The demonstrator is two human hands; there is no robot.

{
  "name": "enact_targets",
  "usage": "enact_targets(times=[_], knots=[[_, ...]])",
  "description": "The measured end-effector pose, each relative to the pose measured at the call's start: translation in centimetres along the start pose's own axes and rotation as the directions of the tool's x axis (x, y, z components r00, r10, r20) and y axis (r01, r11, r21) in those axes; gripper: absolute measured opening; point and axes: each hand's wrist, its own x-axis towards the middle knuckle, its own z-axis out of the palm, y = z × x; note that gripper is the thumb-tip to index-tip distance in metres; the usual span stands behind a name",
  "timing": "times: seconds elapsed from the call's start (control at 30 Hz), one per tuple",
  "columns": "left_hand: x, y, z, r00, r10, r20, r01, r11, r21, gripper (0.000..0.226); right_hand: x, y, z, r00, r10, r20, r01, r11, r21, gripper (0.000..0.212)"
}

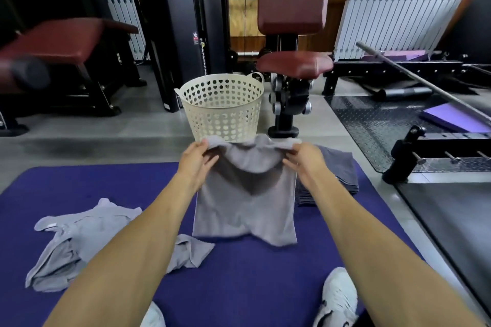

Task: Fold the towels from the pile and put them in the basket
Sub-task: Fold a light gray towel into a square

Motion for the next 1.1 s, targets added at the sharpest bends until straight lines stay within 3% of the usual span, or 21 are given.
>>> enact_targets(times=[0.1,0.2,0.33,0.43,0.6,0.73,0.9,0.97,1.1], knots=[[1.0,2.3,0.7,0.997,0.078,0.027,-0.079,0.997,0.011,0.015,0.6,-2.7,1.3,0.994,-0.105,-0.043,0.104,0.994,-0.013,0.019],[1.0,2.3,0.0,0.997,0.071,-0.029,-0.068,0.992,0.111,0.014,0.3,-2.4,1.0,0.985,-0.147,-0.09,0.137,0.985,-0.109,0.022],[-0.6,-1.2,-3.7,0.981,0.042,-0.19,0.01,0.964,0.265,0.01,-1.8,2.4,-2.0,0.967,-0.178,-0.181,0.132,0.961,-0.242,0.008],[-3.3,-5.5,-7.7,0.966,0.052,-0.252,0.063,0.902,0.427,0.007,-3.9,7.8,-5.1,0.956,-0.163,-0.243,0.078,0.942,-0.326,0.011],[-8.7,-10.8,-13.2,0.96,-0.038,-0.276,0.175,0.854,0.489,0.012,-7.8,15.9,-10.0,0.975,-0.033,-0.22,-0.078,0.875,-0.477,0.022],[-10.3,-11.9,-15.9,0.976,-0.125,-0.179,0.201,0.831,0.519,0.008,-9.5,18.1,-12.3,0.992,-0.024,-0.122,-0.056,0.787,-0.615,0.023],[-10.2,-13.6,-16.9,0.984,-0.156,-0.091,0.175,0.698,0.694,0.011,-9.9,19.3,-13.0,0.998,-0.065,0.025,0.056,0.529,-0.847,0.015],[-9.4,-14.6,-16.6,0.989,-0.092,-0.112,0.145,0.62,0.771,0.007,-9.2,20.0,-12.9,0.996,-0.082,0.044,0.079,0.494,-0.866,0.015],[-6.1,-16.6,-16.1,0.995,-0.014,-0.095,0.091,0.458,0.884,0.024,-6.1,21.8,-12.9,0.994,-0.104,0.028,0.069,0.421,-0.904,0.013]])
